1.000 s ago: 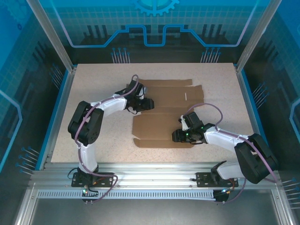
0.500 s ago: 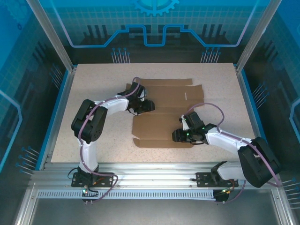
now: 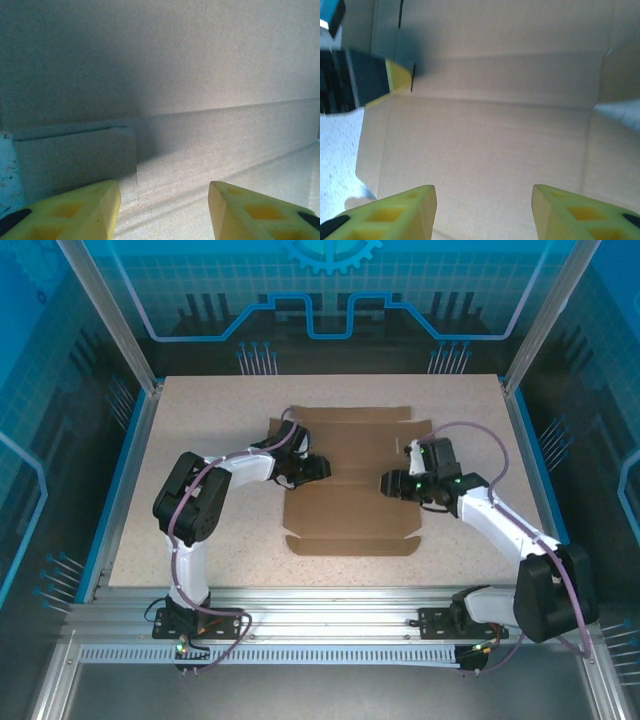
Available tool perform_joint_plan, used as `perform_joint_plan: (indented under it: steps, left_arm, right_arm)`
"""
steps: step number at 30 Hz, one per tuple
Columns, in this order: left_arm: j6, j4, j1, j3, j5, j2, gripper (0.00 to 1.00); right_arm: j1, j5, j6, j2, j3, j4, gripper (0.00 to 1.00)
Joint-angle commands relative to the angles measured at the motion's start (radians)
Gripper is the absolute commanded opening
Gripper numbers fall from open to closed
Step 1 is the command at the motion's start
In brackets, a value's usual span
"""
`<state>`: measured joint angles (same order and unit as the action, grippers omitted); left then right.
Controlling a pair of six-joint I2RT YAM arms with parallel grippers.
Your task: Fold the paper box
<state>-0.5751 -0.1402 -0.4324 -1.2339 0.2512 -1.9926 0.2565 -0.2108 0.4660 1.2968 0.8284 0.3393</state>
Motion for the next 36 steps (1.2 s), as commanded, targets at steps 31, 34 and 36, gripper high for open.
perform_joint_plan:
  steps: [31,34,36]
  left_arm:
    - [-0.033,-0.036,-0.006,0.068,-0.023,-0.002,0.53]
    - [-0.032,-0.039,-0.006,0.067,-0.024,0.001,0.53]
    - [-0.028,-0.043,-0.006,0.067,-0.026,0.004,0.53]
  right_arm:
    - [-0.199,0.014,0.021,0.372,0.15,-0.128,0.61]
    - [-0.198,-0.012,0.022,0.395,0.146,-0.159,0.62]
    - [-0.197,-0.03,0.023,0.399,0.141,-0.181,0.62]
